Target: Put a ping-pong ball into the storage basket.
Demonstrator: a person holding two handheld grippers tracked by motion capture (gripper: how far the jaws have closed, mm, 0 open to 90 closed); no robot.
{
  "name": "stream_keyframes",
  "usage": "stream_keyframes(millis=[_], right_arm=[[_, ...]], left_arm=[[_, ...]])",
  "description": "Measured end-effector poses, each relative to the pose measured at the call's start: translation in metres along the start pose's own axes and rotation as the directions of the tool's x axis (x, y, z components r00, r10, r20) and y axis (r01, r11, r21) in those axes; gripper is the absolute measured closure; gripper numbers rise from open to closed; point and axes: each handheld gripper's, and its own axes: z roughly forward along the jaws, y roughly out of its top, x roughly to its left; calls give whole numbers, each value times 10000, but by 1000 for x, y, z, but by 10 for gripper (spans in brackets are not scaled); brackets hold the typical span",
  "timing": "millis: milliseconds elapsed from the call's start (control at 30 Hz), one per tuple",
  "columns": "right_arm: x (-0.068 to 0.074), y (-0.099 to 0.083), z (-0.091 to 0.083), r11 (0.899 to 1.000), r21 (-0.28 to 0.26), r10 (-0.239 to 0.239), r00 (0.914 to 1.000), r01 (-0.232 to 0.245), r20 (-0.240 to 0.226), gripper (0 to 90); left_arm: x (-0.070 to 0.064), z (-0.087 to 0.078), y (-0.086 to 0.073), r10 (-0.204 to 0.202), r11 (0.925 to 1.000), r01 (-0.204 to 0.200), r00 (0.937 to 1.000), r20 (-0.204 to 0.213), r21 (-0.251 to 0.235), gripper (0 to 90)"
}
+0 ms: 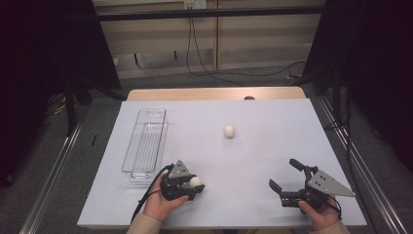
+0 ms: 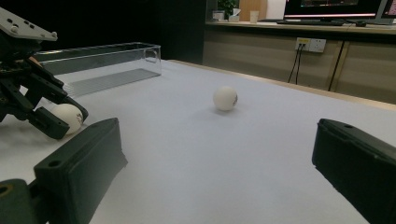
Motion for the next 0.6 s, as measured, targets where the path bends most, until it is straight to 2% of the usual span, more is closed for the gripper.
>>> stream_keyframes(millis=[300,600], right_arm=[[0,0,0,10000,9,30,10000,-30,4,13],[-1,-1,0,10000,11,60,10000,-60,11,13]], left_arm=[[-1,0,0,49,10000,-49,10000,-41,36,509],[0,-2,1,-146,9998,145,9999,-39,-107,510]])
